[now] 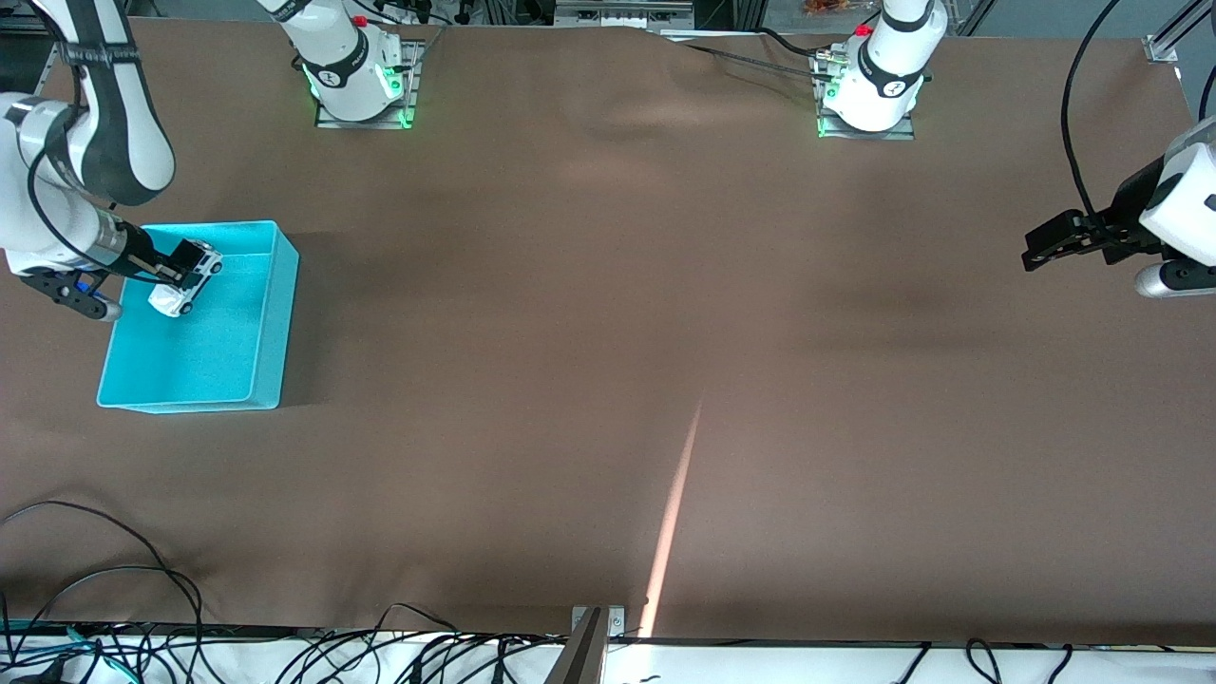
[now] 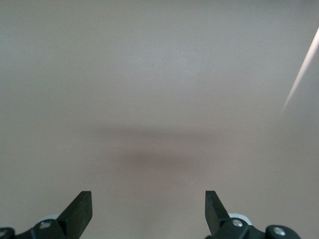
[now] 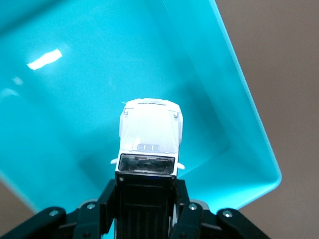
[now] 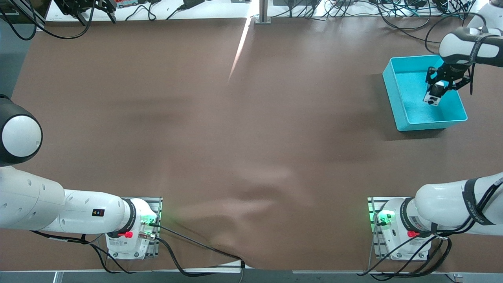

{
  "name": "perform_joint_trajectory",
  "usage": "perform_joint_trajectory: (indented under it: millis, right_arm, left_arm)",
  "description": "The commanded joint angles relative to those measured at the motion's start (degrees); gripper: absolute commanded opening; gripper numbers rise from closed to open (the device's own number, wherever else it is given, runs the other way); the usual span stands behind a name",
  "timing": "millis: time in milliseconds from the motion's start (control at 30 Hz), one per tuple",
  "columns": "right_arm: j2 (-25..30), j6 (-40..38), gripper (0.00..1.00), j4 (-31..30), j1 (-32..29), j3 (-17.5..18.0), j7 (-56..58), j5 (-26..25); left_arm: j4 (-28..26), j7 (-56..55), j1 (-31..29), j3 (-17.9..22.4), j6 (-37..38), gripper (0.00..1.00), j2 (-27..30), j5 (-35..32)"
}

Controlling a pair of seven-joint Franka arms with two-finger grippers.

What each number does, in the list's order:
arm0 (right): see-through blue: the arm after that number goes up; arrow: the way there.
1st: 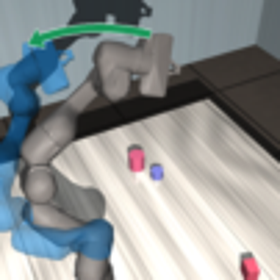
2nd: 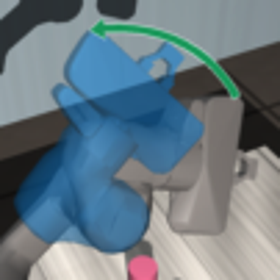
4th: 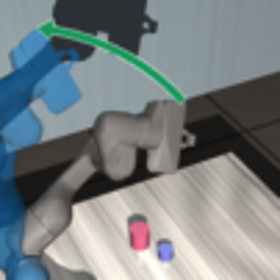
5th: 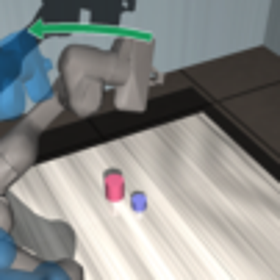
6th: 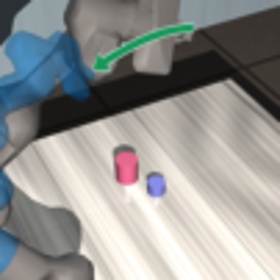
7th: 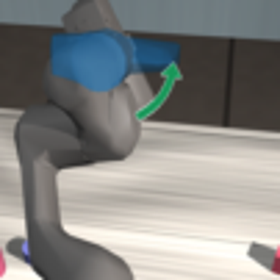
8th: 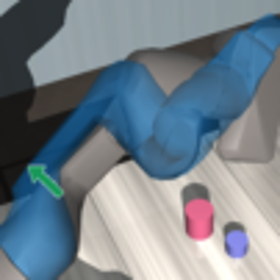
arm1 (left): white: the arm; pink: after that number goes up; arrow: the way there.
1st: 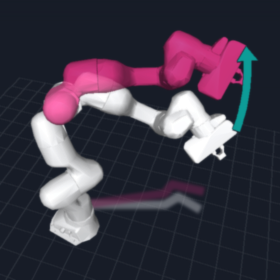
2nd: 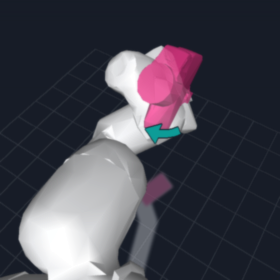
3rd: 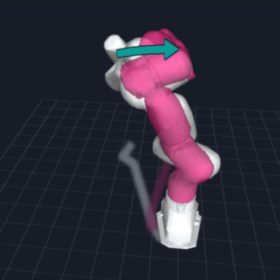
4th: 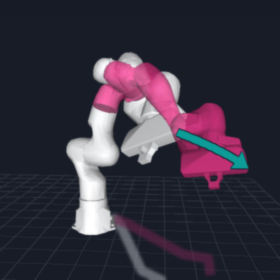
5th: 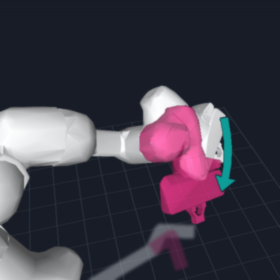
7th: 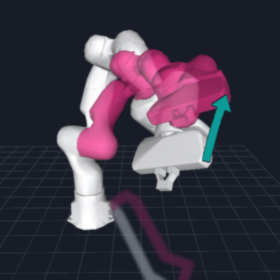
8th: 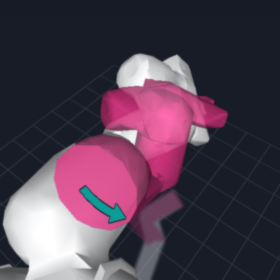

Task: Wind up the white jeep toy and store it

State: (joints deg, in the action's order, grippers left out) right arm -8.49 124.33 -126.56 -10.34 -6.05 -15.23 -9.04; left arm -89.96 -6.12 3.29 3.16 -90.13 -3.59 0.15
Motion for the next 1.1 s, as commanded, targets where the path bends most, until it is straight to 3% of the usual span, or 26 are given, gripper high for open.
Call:
perform_joint_trajectory:
  millis: [0,467,901,1068]
  right_arm:
    - [-5.74,1.44,0.00,3.86,0.14,-1.16,4.15,-1.77]
    - [-14.79,3.73,0.00,8.08,-1.26,-1.16,3.98,-3.35]
    - [-17.26,3.82,0.00,8.17,-3.02,-1.16,3.98,-7.75]
    - [-17.26,3.82,0.15,8.17,-3.11,-1.07,3.02,-7.22]
  left_arm:
    - [1.72,1.20,-0.12,0.18,0.57,1.00,-0.81,0.82]
    - [1.72,1.11,-0.12,0.10,0.57,1.00,-0.81,0.73]
    - [1.72,1.11,-0.12,0.10,0.57,1.00,-0.81,0.73]
    - [1.72,1.11,-0.12,0.10,0.57,1.00,-0.81,0.73]
